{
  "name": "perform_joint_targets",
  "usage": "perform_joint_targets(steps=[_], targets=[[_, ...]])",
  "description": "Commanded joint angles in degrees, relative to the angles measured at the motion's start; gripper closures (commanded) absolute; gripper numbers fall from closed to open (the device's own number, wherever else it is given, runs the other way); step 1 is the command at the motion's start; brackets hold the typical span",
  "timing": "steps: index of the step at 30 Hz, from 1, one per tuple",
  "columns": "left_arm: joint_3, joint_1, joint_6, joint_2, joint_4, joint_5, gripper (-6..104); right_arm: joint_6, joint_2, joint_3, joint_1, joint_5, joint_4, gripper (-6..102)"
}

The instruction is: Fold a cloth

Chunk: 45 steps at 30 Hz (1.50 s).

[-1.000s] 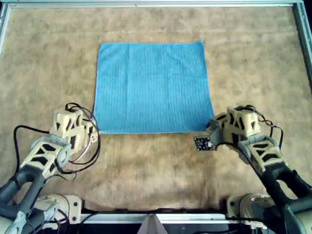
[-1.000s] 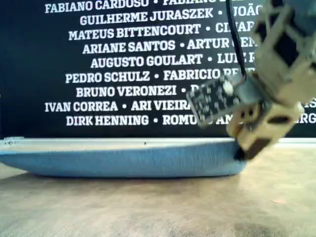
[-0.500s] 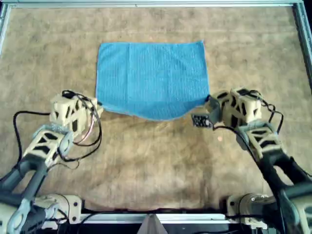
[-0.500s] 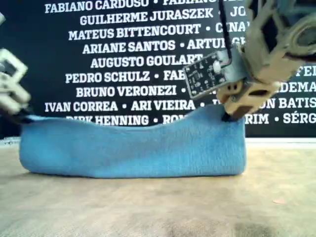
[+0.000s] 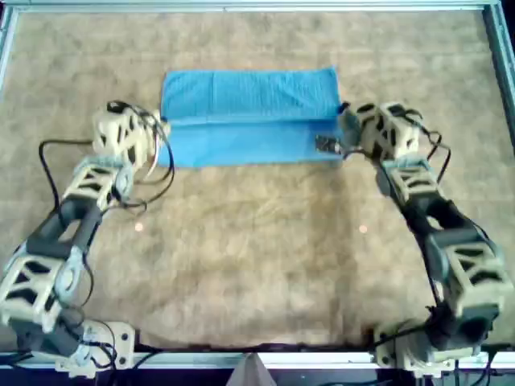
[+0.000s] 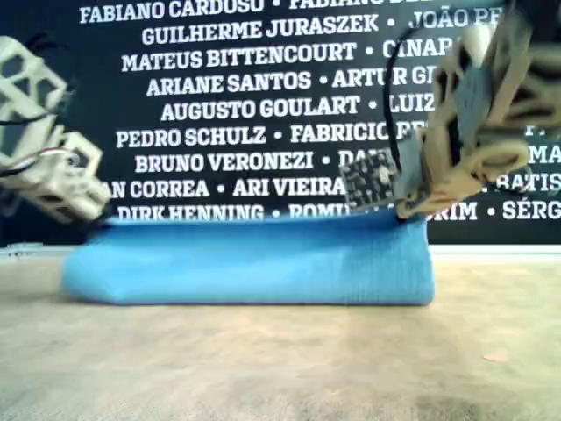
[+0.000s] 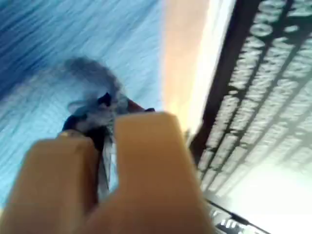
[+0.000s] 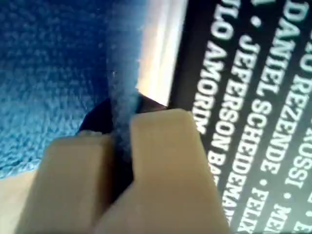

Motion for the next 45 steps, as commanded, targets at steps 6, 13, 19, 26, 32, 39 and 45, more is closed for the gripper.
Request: perform_joint_targets(steps=[6, 13, 19, 26, 32, 39, 45], targets=[[-24.4, 1.3, 0.4, -13.5, -1.4, 0.4, 98, -0.35, -15.4, -24.5, 0.0, -0.3, -2.5, 96], [-32.4, 1.4, 0.4, -20.8, -1.4, -0.2, 98, -0.35, -24.3, -35.2, 0.0, -0.3, -2.5, 96], [-37.1, 1.4, 0.4, -25.6, -1.4, -0.3, 97, -0.35, -29.6, -42.3, 0.0, -0.1, -2.5, 96], [-38.3, 1.4, 0.4, -26.7, -1.2, -0.3, 72, -0.35, -29.9, -43.0, 0.1, 0.5, -2.0, 74], [-38.6, 3.0, 0.3, -26.7, -1.4, -0.3, 53, -0.26, -28.1, -43.1, -0.2, 0.4, -2.6, 48], [-38.7, 3.5, 0.0, -26.0, -1.7, -0.4, 53, -0.35, -27.7, -43.2, 0.2, 0.5, -2.6, 41], [-38.7, 3.5, -0.4, -25.8, -1.7, -0.4, 40, -0.35, -22.6, -43.2, 0.3, -0.3, -2.6, 40]])
